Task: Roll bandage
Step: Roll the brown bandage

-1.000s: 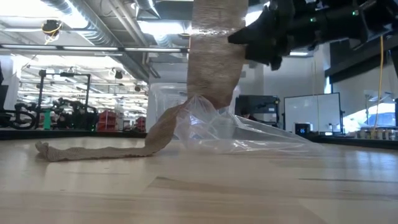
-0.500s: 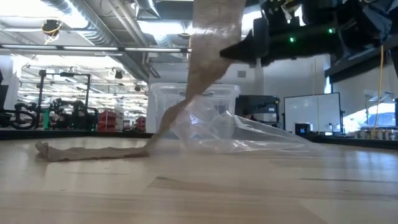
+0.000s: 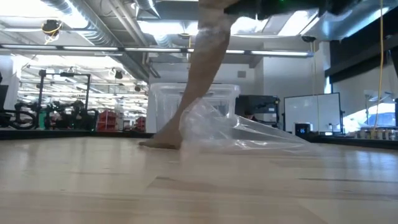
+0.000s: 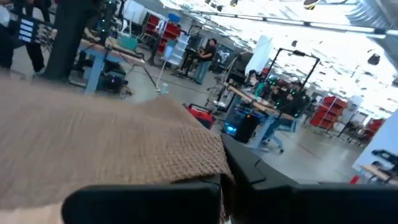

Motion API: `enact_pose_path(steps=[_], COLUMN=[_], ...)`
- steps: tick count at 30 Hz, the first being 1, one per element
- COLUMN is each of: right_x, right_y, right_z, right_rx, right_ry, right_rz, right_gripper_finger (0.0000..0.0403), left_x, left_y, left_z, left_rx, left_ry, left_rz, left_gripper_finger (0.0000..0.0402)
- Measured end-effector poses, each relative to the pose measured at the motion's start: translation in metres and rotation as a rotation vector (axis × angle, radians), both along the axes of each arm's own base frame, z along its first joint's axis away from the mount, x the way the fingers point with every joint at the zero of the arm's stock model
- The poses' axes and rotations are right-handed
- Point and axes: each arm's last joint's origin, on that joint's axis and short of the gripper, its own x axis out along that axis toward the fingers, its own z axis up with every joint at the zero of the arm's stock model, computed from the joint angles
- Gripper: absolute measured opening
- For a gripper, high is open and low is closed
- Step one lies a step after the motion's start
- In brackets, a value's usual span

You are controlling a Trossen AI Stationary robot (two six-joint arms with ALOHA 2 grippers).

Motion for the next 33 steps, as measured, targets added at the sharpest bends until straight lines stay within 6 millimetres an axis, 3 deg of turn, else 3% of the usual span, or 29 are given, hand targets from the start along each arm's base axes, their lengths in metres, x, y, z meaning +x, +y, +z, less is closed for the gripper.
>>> enact_pose_path(steps=[4,10,17,22,28,33], right_x=[-0.007,-0.022,-0.030,-0.037,-0.047,-0.054], right_y=[0.001,0.005,0.018,0.046,0.084,0.110], right_z=[0.038,0.086,0.121,0.140,0.148,0.138], right_rx=[-0.016,-0.022,0.039,0.071,0.092,0.092], right_ry=[-0.040,-0.087,-0.111,-0.147,-0.073,0.056], right_rz=[0.001,0.058,0.182,0.302,0.421,0.422], right_gripper_finger=[0.0004,0.0003,0.0002,0.0002,0.0002,0.0002], left_x=[0.010,0.018,0.022,0.021,0.011,-0.010], left_y=[0.000,0.008,0.039,0.064,0.085,0.098], left_z=[-0.019,-0.038,-0.073,-0.092,-0.083,-0.057], left_rx=[-0.021,-0.064,-0.128,-0.133,-0.086,-0.067], left_ry=[0.113,0.139,0.169,0.184,0.117,0.029], left_rz=[0.049,0.154,0.470,0.676,0.811,0.855], left_gripper_finger=[0.0003,0.0003,0.0006,0.0008,0.0009,0.0009])
